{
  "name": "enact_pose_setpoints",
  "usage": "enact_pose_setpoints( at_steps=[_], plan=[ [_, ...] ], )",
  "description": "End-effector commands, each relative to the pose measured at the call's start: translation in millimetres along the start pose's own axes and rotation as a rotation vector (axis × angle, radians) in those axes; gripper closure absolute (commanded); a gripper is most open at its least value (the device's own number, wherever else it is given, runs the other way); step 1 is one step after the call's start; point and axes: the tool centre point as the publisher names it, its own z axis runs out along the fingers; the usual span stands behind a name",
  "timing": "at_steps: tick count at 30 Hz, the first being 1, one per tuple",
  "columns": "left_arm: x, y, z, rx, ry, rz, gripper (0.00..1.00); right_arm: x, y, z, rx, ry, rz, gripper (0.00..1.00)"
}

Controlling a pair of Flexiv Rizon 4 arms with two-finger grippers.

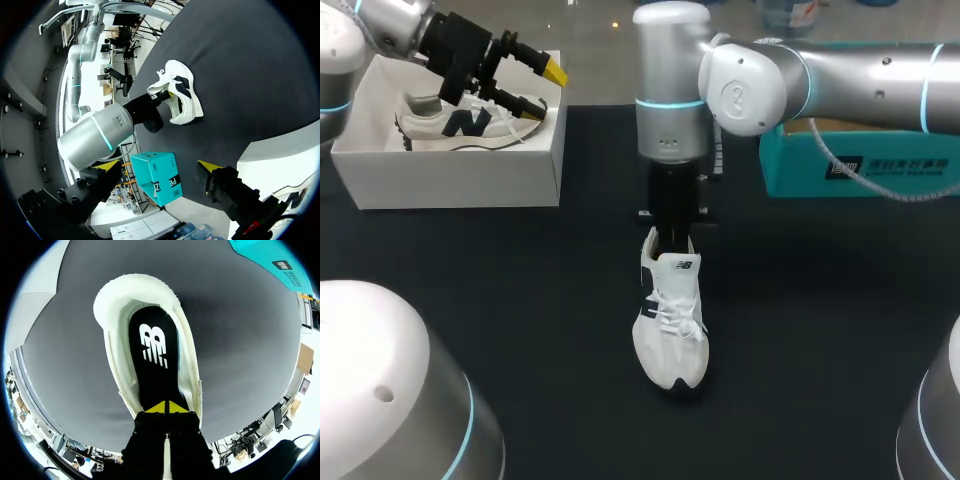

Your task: Take the shoe out of the shoebox, open the shoe tongue, remove and reinsert the insole, then place the shoe into the shoebox

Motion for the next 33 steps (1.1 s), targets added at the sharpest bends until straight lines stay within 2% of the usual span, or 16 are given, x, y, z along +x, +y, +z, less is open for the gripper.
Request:
enact_pose_setpoints(
  at_steps=[1,3,4,5,6,15,25,29,33],
  plan=[
    [0.0,0.8,-0.6,0.003,0.003,0.001,0.00,1.4,0.8,5.5,0.010,0.003,0.003,0.86],
    [0.0,0.8,-0.6,0.003,0.003,0.001,0.00,1.1,0.1,6.3,0.014,0.006,0.001,0.51],
    [0.0,0.8,-0.6,0.003,0.003,0.001,0.00,1.0,-0.3,6.8,0.015,0.008,0.002,0.17],
    [0.0,0.8,-0.6,0.003,0.003,0.001,0.00,1.0,-0.5,7.0,0.016,0.011,0.003,0.04],
    [0.0,0.8,-0.6,0.003,0.003,0.001,0.00,0.9,-0.6,7.5,0.017,0.013,0.003,0.00],
    [0.0,0.8,-0.6,0.003,0.003,0.001,0.00,-0.3,-1.7,9.8,0.022,0.024,0.003,0.00],
    [0.0,0.8,-0.6,0.003,0.003,0.001,0.00,0.7,-11.6,6.6,0.009,0.017,0.010,0.00],
    [0.0,0.8,-0.6,0.003,0.003,0.001,0.00,-0.4,-11.1,4.2,-0.004,0.023,0.009,0.00],
    [0.0,0.8,-0.6,0.003,0.003,0.001,0.00,-3.3,-1.9,2.4,-0.002,0.036,0.024,0.00]
  ],
)
